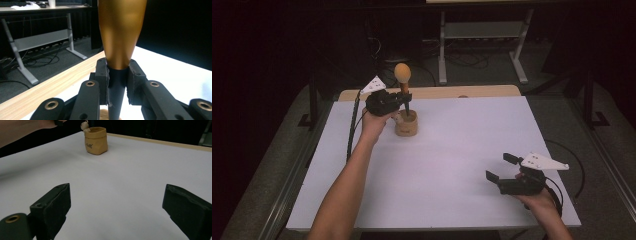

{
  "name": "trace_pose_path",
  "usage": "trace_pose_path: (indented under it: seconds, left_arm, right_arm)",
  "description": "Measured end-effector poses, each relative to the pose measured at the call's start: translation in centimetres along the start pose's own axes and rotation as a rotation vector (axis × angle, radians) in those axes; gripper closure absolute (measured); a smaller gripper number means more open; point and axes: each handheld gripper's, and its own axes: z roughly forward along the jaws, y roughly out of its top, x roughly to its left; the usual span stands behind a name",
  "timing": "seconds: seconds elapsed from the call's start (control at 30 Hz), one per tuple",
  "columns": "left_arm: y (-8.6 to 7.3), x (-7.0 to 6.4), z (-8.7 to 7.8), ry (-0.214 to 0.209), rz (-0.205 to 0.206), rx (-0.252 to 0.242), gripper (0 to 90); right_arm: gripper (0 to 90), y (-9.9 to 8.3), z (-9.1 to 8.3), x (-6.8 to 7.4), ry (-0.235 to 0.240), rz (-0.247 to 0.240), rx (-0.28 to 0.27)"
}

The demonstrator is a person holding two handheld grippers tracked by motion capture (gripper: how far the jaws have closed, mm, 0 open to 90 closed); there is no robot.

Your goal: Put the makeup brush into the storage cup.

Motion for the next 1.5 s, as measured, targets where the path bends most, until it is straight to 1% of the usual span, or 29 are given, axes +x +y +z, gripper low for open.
trace_pose_path:
  seconds: [0.03, 0.1, 0.13, 0.17, 0.3, 0.33, 0.47, 0.5, 0.57, 0.7, 0.73, 0.83, 0.93, 0.97, 1.0, 1.03, 1.07, 1.13, 1.17, 1.2, 1.23, 1.3, 1.43, 1.47, 1.5]
  left_arm:
    - [0.0, 0.0, 0.0, 0.0, 0.0, 0.0, 74.2]
    - [-0.5, 0.3, 0.4, 0.012, -0.005, 0.018, 74.2]
    - [-0.6, 0.4, 0.5, 0.015, 0.0, 0.029, 74.2]
    - [-0.7, 0.5, 0.6, 0.015, -0.008, 0.031, 74.2]
    - [-1.2, 0.7, 1.1, 0.025, -0.01, 0.05, 74.2]
    - [-1.3, 0.7, 1.1, 0.028, -0.005, 0.062, 74.2]
    - [-1.8, 0.8, 1.5, 0.027, -0.015, 0.08, 74.1]
    - [-1.9, 0.9, 1.6, 0.028, -0.01, 0.088, 74.1]
    - [-2.0, 0.8, 1.7, 0.029, -0.011, 0.097, 74.1]
    - [-2.1, 1.0, 1.7, 0.032, -0.011, 0.102, 74.1]
    - [-2.1, 0.9, 1.8, 0.031, -0.017, 0.1, 74.1]
    - [-2.3, 1.0, 1.8, 0.033, -0.009, 0.121, 74.0]
    - [-2.4, 1.0, 1.9, 0.026, -0.021, 0.132, 73.8]
    - [-2.5, 1.0, 1.9, 0.029, -0.019, 0.136, 73.6]
    - [-2.5, 1.0, 1.9, 0.043, -0.013, 0.145, 73.3]
    - [-2.5, 1.0, 1.9, 0.041, -0.019, 0.131, 70.3]
    - [-2.5, 1.1, 1.8, 0.055, -0.024, 0.129, 62.5]
    - [-2.5, 1.2, 1.8, 0.061, -0.027, 0.126, 49.3]
    - [-2.5, 1.2, 1.8, 0.061, -0.027, 0.126, 49.3]
    - [-2.4, 1.4, 1.4, 0.086, -0.022, 0.126, 49.3]
    - [-2.4, 1.4, 1.4, 0.082, -0.028, 0.118, 36.8]
    - [-2.3, 1.4, 1.2, 0.075, -0.031, 0.113, 31.1]
    - [-2.3, 1.4, 0.9, 0.046, -0.038, 0.118, 19.6]
    - [-2.3, 1.4, 0.9, 0.039, -0.037, 0.116, 17.8]
    - [-2.3, 1.4, 0.8, 0.034, -0.028, 0.124, 15.6]
  right_arm:
    - [7.3, 0.0, 0.0, 0.0, 0.0, 0.0, 0.0]
    - [7.4, 0.0, 0.0, 0.0, 0.002, 0.0, 0.002]
    - [7.4, 0.0, 0.0, 0.0, 0.001, -0.001, 0.001]
    - [7.4, 0.0, 0.0, 0.0, 0.0, -0.001, 0.001]
    - [7.4, 0.0, -0.1, 0.0, 0.0, 0.003, 0.0]
    - [7.4, 0.0, -0.1, 0.0, 0.0, 0.004, 0.0]
    - [7.4, 0.0, 0.0, 0.0, 0.002, -0.002, 0.002]
    - [7.4, 0.0, 0.0, 0.0, 0.002, -0.003, 0.002]
    - [7.4, 0.0, 0.0, 0.0, 0.003, -0.001, 0.002]
    - [7.5, -0.1, -0.1, -0.1, 0.002, 0.0, 0.003]
    - [7.5, -0.1, -0.1, -0.1, 0.001, 0.0, 0.003]
    - [7.5, 0.0, -0.1, -0.1, 0.002, -0.001, 0.003]
    - [7.5, 0.0, 0.0, -0.1, 0.003, -0.002, 0.003]
    - [7.5, 0.0, 0.0, 0.0, 0.002, -0.003, 0.003]
    - [7.5, 0.0, 0.0, 0.0, 0.002, -0.002, 0.003]
    - [7.5, 0.0, -0.1, 0.0, 0.001, 0.0, 0.003]
    - [7.5, 0.0, -0.1, -0.1, 0.001, -0.001, 0.002]
    - [7.5, 0.0, -0.1, -0.1, 0.001, 0.001, 0.002]
    - [7.5, 0.0, -0.1, -0.1, 0.0, 0.003, 0.0]
    - [7.5, 0.0, -0.1, -0.1, 0.0, 0.003, 0.0]
    - [7.5, 0.0, -0.1, 0.0, 0.001, 0.001, 0.0]
    - [7.5, 0.0, -0.1, 0.0, 0.002, 0.002, 0.001]
    - [7.5, 0.0, -0.1, 0.0, 0.003, 0.0, 0.001]
    - [7.5, 0.0, -0.1, 0.0, 0.002, 0.0, 0.001]
    - [7.5, 0.0, -0.1, 0.0, 0.003, 0.002, 0.0]
